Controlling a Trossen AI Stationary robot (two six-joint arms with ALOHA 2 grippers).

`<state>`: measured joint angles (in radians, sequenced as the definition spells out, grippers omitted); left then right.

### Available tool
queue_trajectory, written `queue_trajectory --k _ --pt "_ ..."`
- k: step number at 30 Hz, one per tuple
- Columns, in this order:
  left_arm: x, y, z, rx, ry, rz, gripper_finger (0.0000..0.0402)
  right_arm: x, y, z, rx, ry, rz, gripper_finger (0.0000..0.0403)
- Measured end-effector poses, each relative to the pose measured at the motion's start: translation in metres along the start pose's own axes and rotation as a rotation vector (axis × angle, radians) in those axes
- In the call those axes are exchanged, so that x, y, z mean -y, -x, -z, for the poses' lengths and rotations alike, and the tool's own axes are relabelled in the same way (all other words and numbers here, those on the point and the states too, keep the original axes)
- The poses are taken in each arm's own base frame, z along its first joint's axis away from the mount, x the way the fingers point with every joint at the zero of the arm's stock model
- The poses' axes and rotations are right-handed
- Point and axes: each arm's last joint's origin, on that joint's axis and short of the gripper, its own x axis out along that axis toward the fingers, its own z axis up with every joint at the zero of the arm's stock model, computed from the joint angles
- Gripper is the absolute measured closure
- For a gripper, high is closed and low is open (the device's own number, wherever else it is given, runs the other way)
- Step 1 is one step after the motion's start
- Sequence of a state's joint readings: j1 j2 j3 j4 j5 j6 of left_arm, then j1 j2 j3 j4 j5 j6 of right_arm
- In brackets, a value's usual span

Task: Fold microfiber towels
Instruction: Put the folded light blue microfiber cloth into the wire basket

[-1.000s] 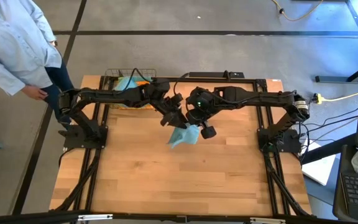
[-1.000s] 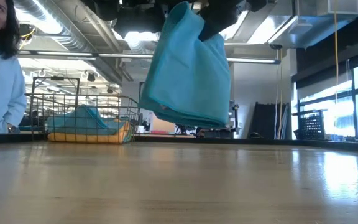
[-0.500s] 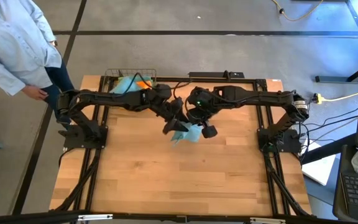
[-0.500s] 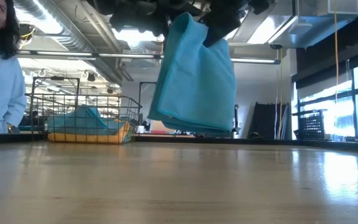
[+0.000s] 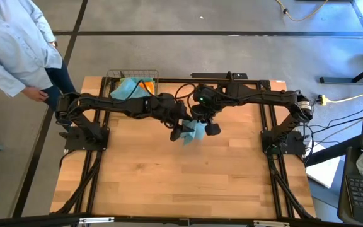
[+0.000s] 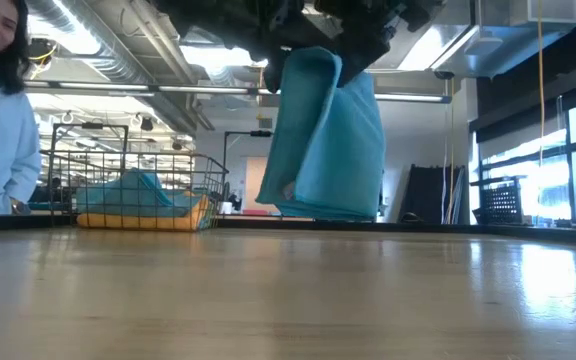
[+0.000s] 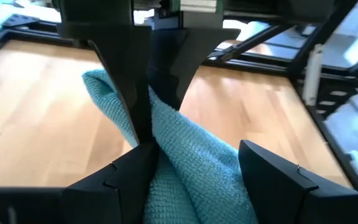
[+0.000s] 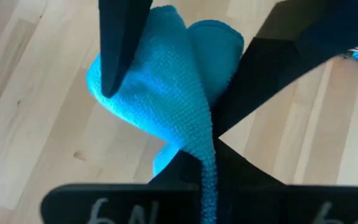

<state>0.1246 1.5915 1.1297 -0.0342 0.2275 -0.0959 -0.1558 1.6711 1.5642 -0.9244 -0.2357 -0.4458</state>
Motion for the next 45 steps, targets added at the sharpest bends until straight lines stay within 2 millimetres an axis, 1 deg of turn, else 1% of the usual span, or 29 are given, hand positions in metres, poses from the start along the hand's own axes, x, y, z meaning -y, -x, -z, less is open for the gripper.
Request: queue_trajectory --k 9,11,14,16,19,21,24,28,30,34,39,42,45 --pt "-0.001 0.001 0.003 -0.022 0.003 -0.085 0.0211 0.003 0.001 0.001 0.0 -0.008 0.004 0.0395" --pt "-0.002 0.0 0.005 -0.039 0.009 -0.096 0.0212 0.003 0.001 0.0 0.008 -0.006 0.003 0.0395" --pt "-0.005 -0.003 0.014 -0.098 0.022 -0.14 0.0213 0.002 0.006 -0.003 0.043 0.004 0.009 0.0395" --pt "-0.006 0.0 0.012 -0.093 0.017 -0.189 0.0213 0.002 0.005 -0.003 0.037 0.002 0.006 0.0395" --pt "-0.012 0.002 0.015 -0.123 0.029 -0.229 0.0213 0.001 0.004 -0.002 0.024 0.002 -0.001 0.0395" --pt "-0.016 0.004 0.012 -0.098 0.053 -0.214 0.0213 -0.001 0.003 -0.003 0.023 0.008 -0.002 0.0395" --pt "-0.019 0.006 0.005 -0.042 0.098 -0.141 0.0213 -0.002 0.003 -0.003 0.022 0.01 -0.005 0.0395" --pt "-0.019 0.007 0.001 -0.013 0.136 -0.026 0.0213 -0.001 0.003 -0.002 0.014 0.004 -0.002 0.0395" --pt "-0.02 0.007 0.001 -0.019 0.144 0.0 0.0213 0.002 0.004 -0.001 0.013 -0.003 0.003 0.0395" --pt "-0.02 0.007 0.001 -0.013 0.143 -0.01 0.0213 0.004 0.004 0.001 0.011 -0.009 0.007 0.0395" --pt "-0.022 0.007 0.0 0.002 0.145 -0.077 0.0216 0.004 0.003 0.001 0.007 -0.01 0.006 0.0395" --pt "-0.022 0.008 0.0 0.003 0.146 -0.082 0.0235 0.004 0.003 0.001 0.006 -0.011 0.007 0.0395" --pt "-0.022 0.008 0.0 0.002 0.148 -0.082 0.0278 0.006 0.003 0.002 0.005 -0.015 0.01 0.0395"
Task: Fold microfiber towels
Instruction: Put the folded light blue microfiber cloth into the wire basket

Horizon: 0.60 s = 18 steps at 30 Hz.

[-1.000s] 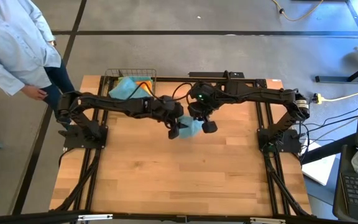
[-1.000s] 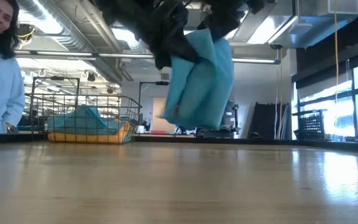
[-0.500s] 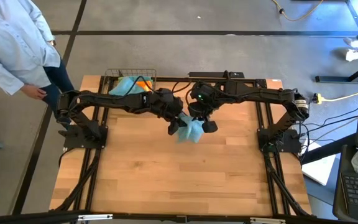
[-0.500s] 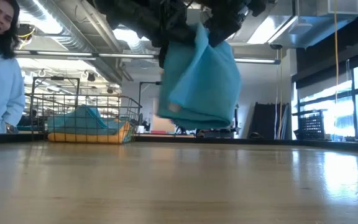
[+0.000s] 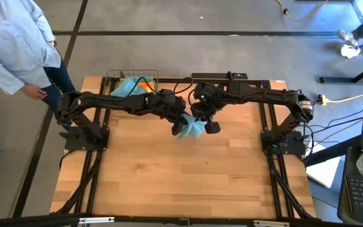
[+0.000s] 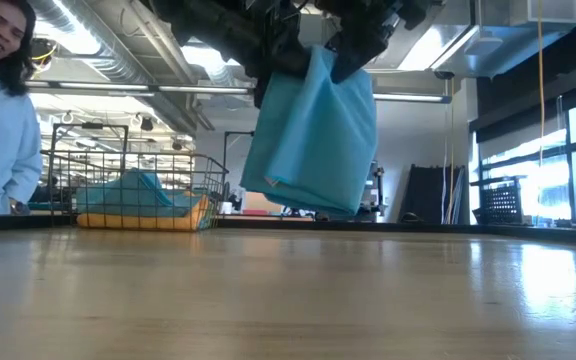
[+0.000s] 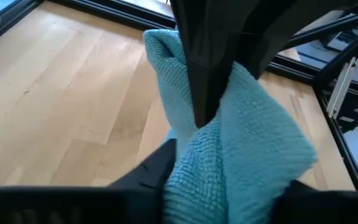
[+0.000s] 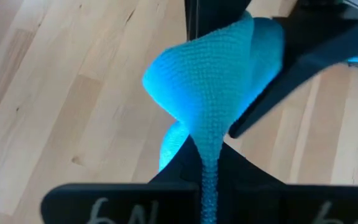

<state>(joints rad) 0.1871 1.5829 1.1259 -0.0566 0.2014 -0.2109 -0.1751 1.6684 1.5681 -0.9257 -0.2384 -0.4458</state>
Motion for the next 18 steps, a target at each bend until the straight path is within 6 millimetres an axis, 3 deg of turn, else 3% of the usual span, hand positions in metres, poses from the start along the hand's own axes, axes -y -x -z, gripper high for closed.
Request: queue_trajectory --k 4,6,12,18 --pt "0.0 0.0 0.0 0.001 0.024 0.004 0.0368 0.002 0.0 0.001 -0.002 -0.005 0.007 0.0395" --pt "0.001 0.0 0.0 -0.001 0.026 0.014 0.0391 0.004 0.001 0.002 -0.002 -0.008 0.015 0.0395" --pt "0.001 0.002 -0.001 0.003 0.049 0.02 0.04 0.009 0.001 0.002 0.016 -0.013 0.033 0.0384" --pt "-0.006 0.018 -0.008 0.019 0.063 -0.057 0.0401 0.018 0.003 0.003 0.012 -0.025 0.113 0.0332"
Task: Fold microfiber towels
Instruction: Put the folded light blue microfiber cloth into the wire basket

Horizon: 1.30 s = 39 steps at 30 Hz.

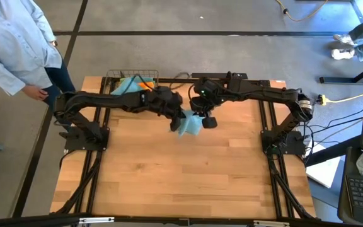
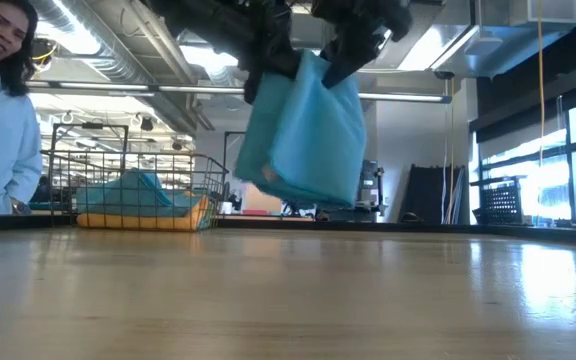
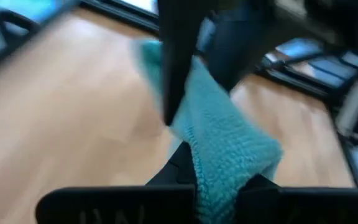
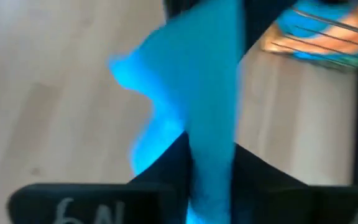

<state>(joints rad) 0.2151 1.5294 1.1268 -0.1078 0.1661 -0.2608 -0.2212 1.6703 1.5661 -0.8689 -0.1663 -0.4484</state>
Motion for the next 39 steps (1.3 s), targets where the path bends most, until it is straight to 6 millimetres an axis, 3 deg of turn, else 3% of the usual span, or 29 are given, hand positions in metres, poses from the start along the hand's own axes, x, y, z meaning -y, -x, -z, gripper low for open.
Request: queue_trajectory --k 5,9,15,21,32,39 --pt "-0.029 0.03 -0.012 0.026 0.053 -0.141 0.0401 0.01 0.006 0.005 -0.062 -0.02 0.147 0.0285" --pt "-0.057 0.061 -0.009 -0.065 0.102 -0.266 0.0401 0.016 0.015 0.01 -0.107 -0.036 0.247 0.0262" --pt "-0.095 0.11 -0.004 -0.142 0.123 -0.511 0.0401 0.022 0.028 0.013 -0.08 -0.109 0.286 0.0258" --pt "-0.138 0.142 0.01 -0.265 0.183 -0.675 0.0401 0.023 0.029 0.014 -0.075 -0.14 0.289 0.0265" --pt "-0.191 0.179 0.03 -0.419 0.198 -0.85 0.0401 0.022 0.029 0.016 -0.084 -0.213 0.282 0.0265" --pt "-0.211 0.177 0.076 -0.487 0.326 -0.85 0.0401 0.021 0.029 0.017 -0.089 -0.237 0.279 0.0265"
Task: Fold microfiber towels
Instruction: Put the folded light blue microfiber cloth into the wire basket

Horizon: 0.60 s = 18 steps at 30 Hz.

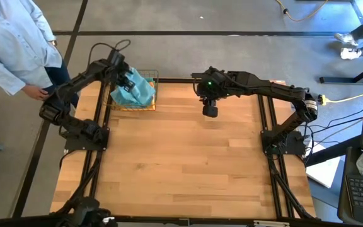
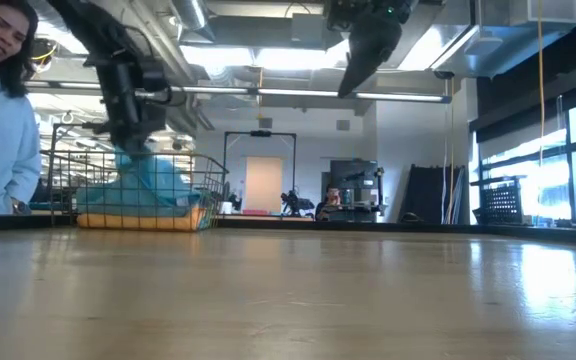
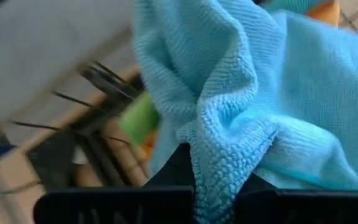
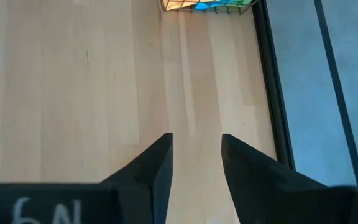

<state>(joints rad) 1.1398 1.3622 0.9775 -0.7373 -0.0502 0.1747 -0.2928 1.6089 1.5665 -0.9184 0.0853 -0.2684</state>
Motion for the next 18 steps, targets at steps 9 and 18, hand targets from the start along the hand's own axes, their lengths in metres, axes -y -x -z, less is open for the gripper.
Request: queue_trajectory --k 9,18 --pt "0.007 -0.018 0.016 -0.035 0.04 0.007 0.0402 0.0 0.0 0.0 -0.004 -0.006 -0.001 0.0265" --pt "0.008 -0.004 0.014 -0.122 -0.085 -0.028 0.0402 0.0 0.0 0.0 -0.001 -0.032 0.0 0.0265"
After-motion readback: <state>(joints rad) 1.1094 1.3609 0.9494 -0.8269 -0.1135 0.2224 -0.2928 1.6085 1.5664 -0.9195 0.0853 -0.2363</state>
